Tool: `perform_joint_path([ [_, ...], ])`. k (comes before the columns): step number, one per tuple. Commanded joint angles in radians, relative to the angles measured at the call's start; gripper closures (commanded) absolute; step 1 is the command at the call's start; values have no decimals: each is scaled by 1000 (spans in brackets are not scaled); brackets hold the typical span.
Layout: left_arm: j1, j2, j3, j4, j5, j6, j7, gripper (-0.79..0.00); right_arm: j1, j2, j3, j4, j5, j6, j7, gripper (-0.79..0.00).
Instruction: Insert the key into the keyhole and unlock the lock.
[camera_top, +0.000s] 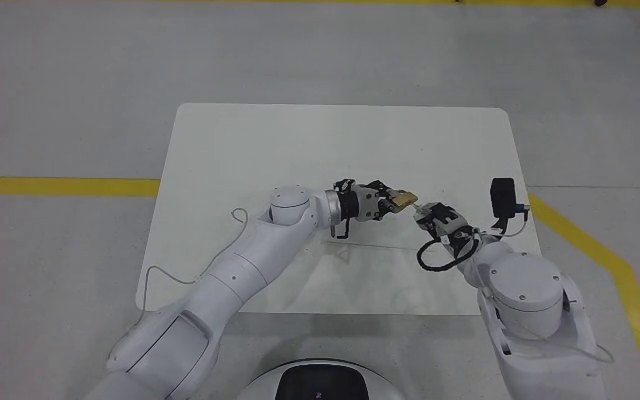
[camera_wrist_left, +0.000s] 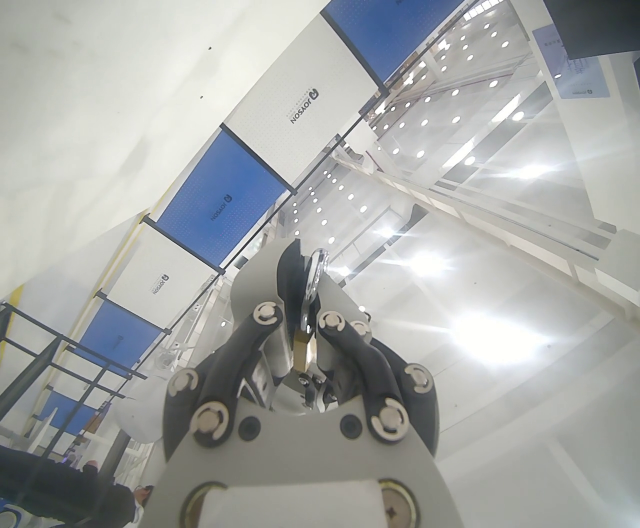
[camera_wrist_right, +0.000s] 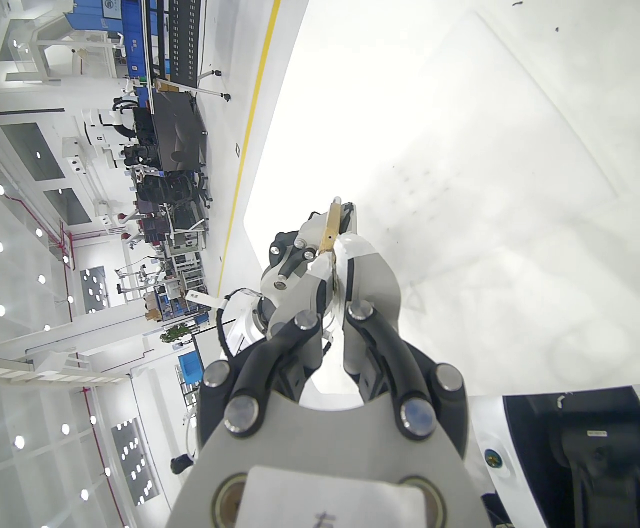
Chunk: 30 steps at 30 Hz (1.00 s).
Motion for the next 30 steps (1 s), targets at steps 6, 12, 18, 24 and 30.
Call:
perform_joint_path([
  [6,14,2,-15,-22,20,-2,20,0,-1,1,-10,-15,-18,0,-9,0],
  [12,30,2,-26,-45,32,6,38,0,-5,1,-42,-29,-47,0,-22,0],
  [18,40,3,-36,-58,36,18,35,0,-1,-1,-56,-27,-64,0,-38,0],
  [24,49,4,-47,-68,42,21,38,0,-1,-5,-53,-26,-65,0,-54,0],
  [30,68,3,-77,-74,-2,-7,28,0,-3,-12,-43,-36,-40,0,-77,0],
])
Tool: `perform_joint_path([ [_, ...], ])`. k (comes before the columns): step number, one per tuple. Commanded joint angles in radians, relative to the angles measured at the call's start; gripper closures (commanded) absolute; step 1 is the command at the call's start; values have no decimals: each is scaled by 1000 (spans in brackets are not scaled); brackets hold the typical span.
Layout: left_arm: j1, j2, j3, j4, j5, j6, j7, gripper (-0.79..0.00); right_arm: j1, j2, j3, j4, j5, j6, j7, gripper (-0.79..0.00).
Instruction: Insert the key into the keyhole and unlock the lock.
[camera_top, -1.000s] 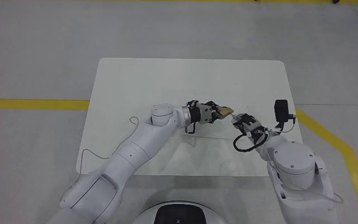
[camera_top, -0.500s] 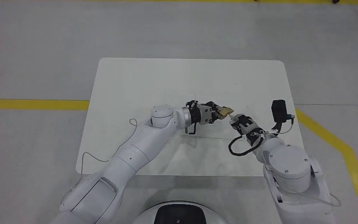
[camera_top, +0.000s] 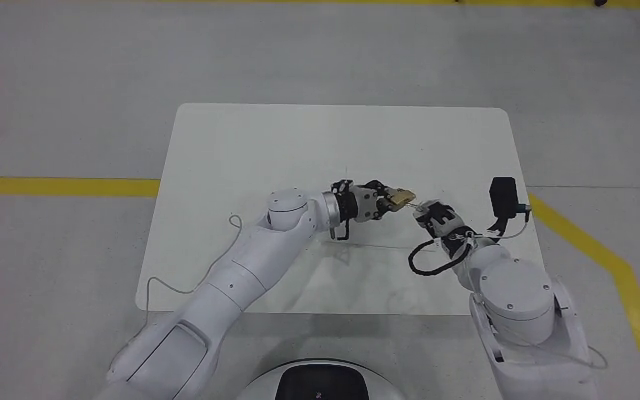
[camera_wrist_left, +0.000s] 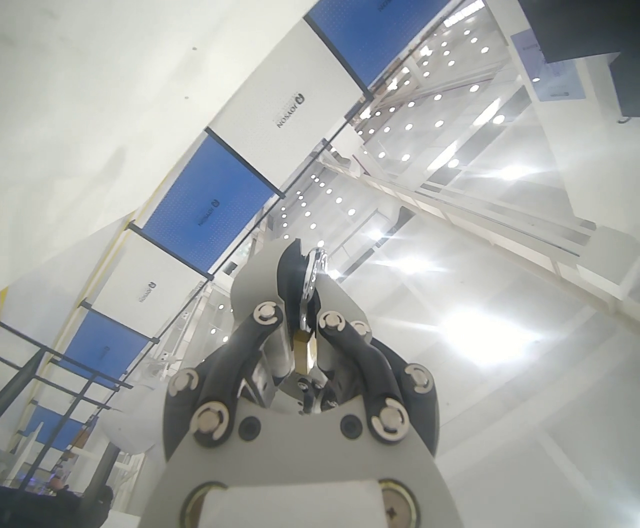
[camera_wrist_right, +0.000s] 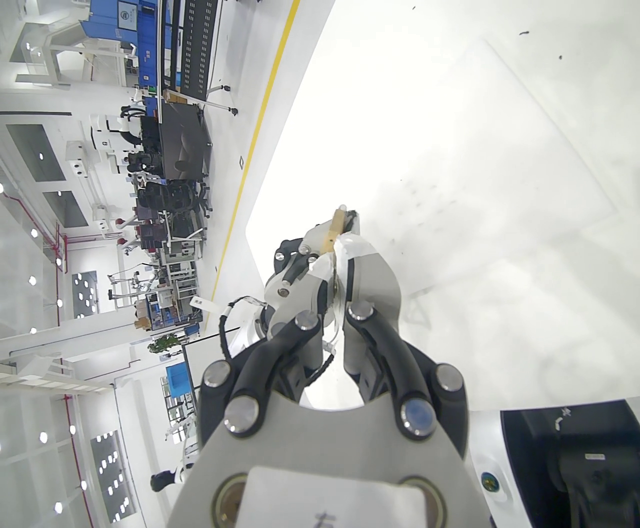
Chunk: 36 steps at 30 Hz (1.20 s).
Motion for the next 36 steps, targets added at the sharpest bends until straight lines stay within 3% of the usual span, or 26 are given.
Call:
perform_joint_path([
  [1,2,0,-2,0,-3,-3,-2,0,0,-3,4,-3,19,0,-3,0],
  [14,5,0,-2,-1,0,-4,2,0,0,-3,4,-3,19,0,-3,0],
  [21,53,11,-20,-87,53,5,108,0,-32,-16,15,-21,36,-66,-128,0],
  [30,57,4,-34,-130,20,55,173,0,-24,-52,-119,-21,2,0,-366,0],
  [36,57,5,-46,-133,19,76,193,0,-26,-67,-143,-21,13,0,-387,0],
])
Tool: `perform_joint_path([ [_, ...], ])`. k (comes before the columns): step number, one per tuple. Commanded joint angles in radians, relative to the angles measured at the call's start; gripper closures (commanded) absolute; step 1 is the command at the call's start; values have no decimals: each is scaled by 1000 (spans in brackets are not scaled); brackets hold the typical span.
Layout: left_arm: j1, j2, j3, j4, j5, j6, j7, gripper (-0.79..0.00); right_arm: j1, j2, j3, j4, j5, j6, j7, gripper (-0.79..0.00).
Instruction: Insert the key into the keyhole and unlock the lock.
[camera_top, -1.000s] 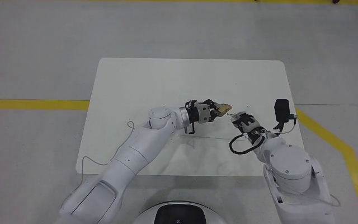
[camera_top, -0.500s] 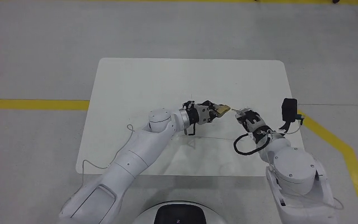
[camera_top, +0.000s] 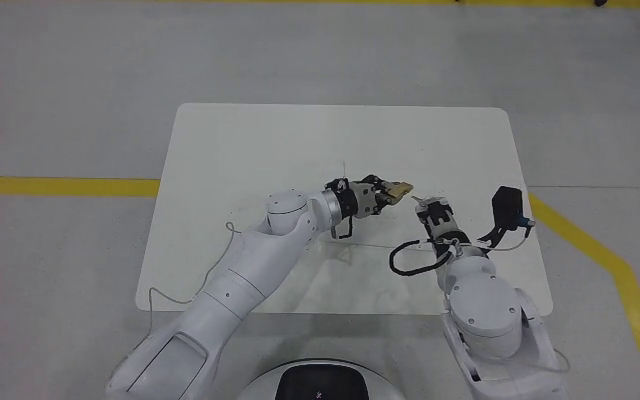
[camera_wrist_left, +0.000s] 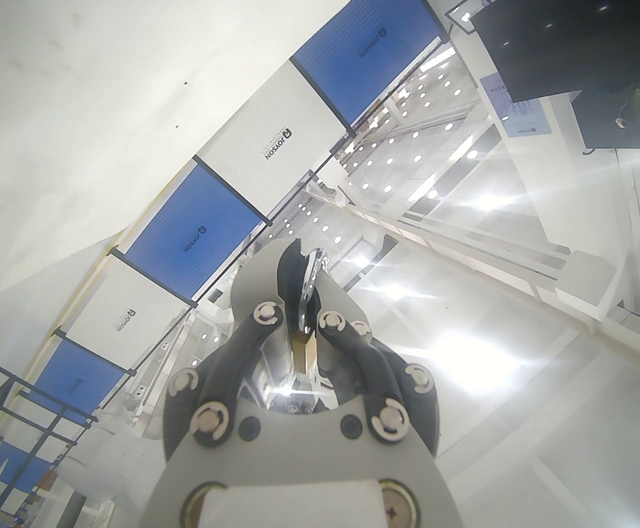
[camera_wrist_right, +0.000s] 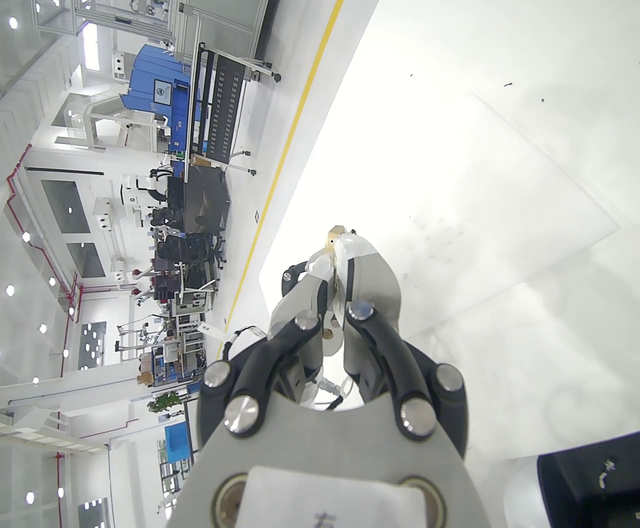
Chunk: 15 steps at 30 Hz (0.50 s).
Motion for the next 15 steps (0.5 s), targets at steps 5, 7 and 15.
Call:
perform_joint_path([
  [5,-1,-1,5,0,14,14,-10,0,-7,-10,-6,0,-8,0,-10,0],
  [7,-1,-2,8,-1,18,14,-10,0,-10,-12,-12,4,-20,0,-13,0],
  [15,1,-7,21,-9,38,11,-9,0,-8,-23,-27,24,-63,0,1,0],
])
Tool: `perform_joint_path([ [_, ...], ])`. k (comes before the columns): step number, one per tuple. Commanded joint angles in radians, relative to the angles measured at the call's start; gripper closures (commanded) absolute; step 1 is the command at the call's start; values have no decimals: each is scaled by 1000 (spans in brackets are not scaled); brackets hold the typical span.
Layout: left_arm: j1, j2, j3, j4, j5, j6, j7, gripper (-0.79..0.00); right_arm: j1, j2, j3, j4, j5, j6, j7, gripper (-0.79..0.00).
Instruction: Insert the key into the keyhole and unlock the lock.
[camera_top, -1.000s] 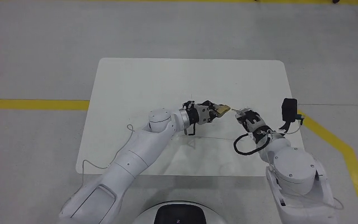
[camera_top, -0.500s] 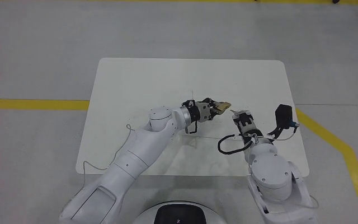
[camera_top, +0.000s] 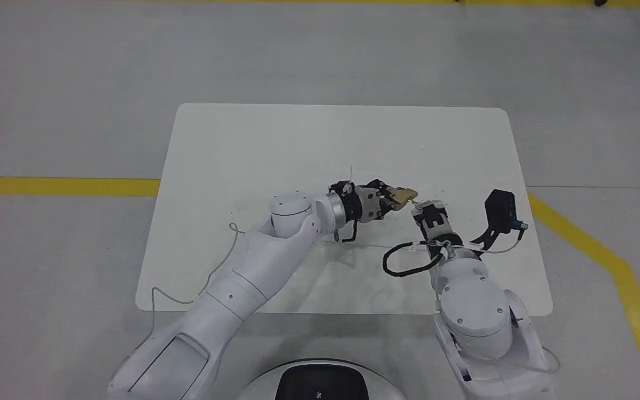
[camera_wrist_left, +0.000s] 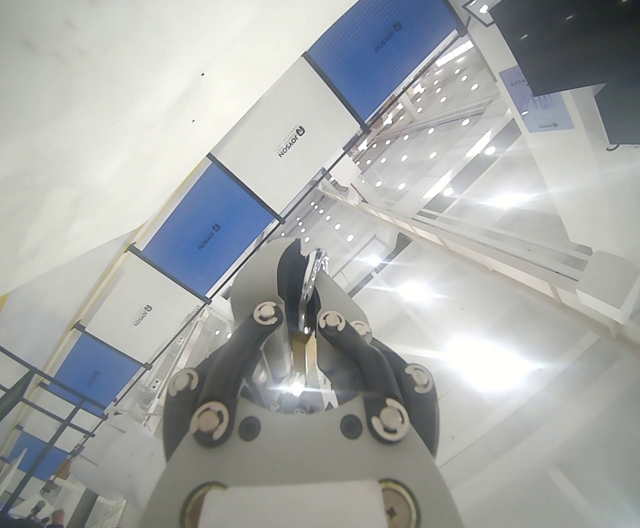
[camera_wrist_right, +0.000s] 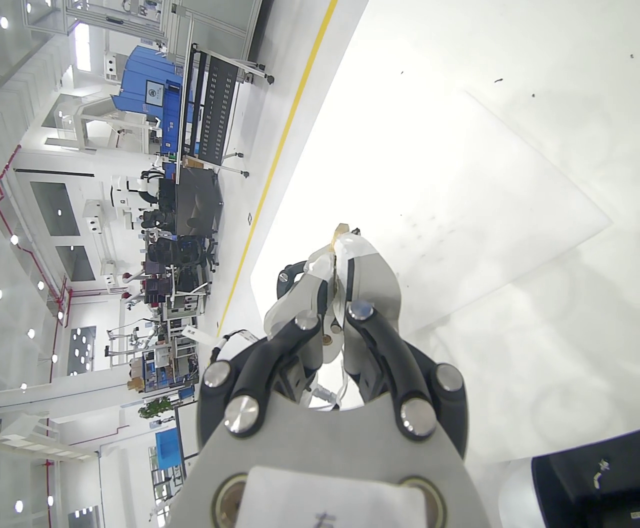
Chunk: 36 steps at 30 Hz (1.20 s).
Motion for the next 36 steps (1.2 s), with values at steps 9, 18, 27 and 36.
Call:
perform_joint_path([
  [9,9,-1,0,-9,20,-12,-8,0,-16,-17,-6,-2,-53,0,-9,0],
  [18,21,0,-6,-26,37,-8,-5,0,-33,-39,-38,-10,-129,0,-50,0],
  [27,25,1,-13,-27,40,-3,-14,0,-28,-62,-65,8,-185,0,-55,0],
  [36,20,-1,-14,-20,46,-1,-24,0,-26,-85,-69,23,-254,0,-41,0],
])
